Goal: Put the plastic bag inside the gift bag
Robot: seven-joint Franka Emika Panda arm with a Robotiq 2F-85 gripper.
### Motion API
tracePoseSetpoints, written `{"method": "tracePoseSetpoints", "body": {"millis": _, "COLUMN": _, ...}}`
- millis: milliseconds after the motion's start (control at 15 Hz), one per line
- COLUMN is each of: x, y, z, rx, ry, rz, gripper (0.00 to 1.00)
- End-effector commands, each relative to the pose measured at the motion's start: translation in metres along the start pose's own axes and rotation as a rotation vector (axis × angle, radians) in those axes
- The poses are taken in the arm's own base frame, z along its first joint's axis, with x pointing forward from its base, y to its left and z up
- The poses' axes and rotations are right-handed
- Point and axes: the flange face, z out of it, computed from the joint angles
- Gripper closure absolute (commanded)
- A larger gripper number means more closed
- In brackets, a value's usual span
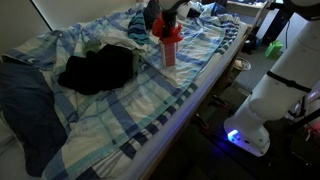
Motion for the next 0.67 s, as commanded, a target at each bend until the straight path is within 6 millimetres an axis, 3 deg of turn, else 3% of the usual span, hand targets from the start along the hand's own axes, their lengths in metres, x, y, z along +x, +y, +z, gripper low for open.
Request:
{"method": "tracePoseSetpoints", "body": {"millis": 0, "x": -0.005, "y": -0.002, "z": -0.011, "rx": -0.017, "ry": 0.022, "rz": 0.004, "gripper": 0.0}}
{"method": "tracePoseSetpoints", "body": {"millis": 600, "x": -0.002, "y": -0.01, "z": -0.022, "rx": -0.012, "ry": 0.051, "rz": 0.004, "gripper": 0.0}}
